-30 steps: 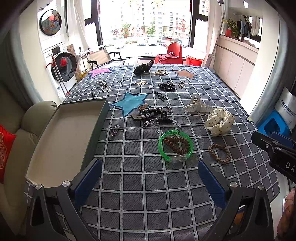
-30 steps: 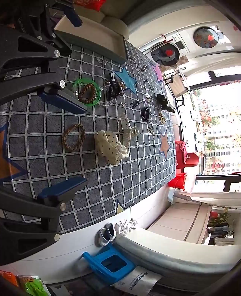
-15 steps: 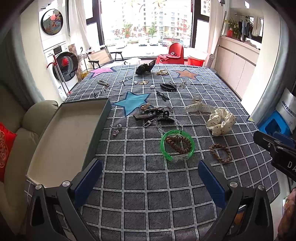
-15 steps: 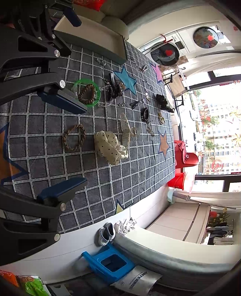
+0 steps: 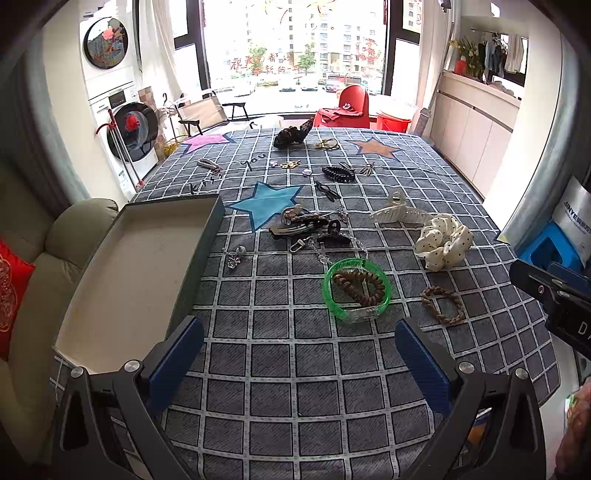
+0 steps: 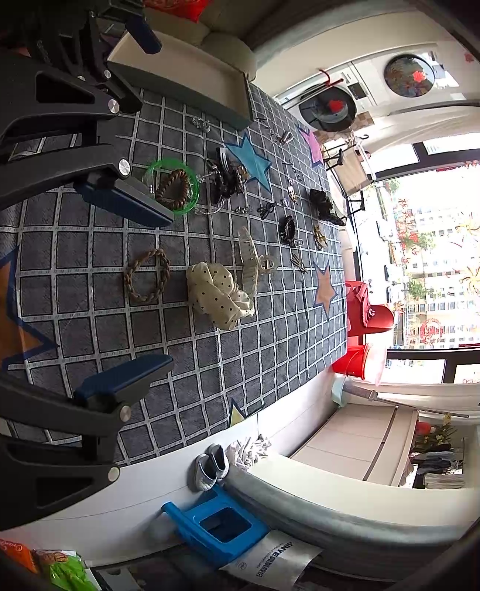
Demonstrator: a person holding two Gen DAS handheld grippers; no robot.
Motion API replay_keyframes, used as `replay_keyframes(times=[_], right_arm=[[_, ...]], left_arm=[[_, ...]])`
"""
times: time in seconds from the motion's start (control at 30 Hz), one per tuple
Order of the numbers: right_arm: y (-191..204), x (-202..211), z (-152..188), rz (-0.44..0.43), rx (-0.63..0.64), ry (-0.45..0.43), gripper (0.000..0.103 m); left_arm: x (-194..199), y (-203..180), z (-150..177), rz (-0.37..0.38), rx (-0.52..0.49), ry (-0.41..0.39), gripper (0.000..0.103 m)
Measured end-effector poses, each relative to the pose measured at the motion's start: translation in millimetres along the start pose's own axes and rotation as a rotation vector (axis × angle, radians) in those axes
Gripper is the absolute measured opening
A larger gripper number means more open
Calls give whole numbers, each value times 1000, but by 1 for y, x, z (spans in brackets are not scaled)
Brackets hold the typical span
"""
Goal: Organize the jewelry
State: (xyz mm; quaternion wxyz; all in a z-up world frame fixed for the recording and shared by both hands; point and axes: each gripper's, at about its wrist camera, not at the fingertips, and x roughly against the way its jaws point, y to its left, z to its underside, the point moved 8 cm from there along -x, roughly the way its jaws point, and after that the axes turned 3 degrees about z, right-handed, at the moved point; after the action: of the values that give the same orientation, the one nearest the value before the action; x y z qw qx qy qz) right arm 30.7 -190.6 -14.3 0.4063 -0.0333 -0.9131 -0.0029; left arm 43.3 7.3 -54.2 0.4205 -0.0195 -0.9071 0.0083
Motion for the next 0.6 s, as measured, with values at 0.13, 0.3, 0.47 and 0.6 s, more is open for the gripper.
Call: replay_keyframes(times=[0.13, 0.3, 0.47, 0.6], right_arm=[[0, 1, 0, -1, 0, 1, 74], [0, 1, 0, 1, -1, -1, 74], [1, 1, 0, 1, -1, -1, 74], [1, 1, 0, 1, -1, -1, 74]], left_arm=[[0, 0, 0, 0, 0, 0, 103], [0, 1, 0, -1, 0, -1, 103], [0, 1, 0, -1, 0, 0, 103], [0, 2, 0, -2, 0, -1, 103]])
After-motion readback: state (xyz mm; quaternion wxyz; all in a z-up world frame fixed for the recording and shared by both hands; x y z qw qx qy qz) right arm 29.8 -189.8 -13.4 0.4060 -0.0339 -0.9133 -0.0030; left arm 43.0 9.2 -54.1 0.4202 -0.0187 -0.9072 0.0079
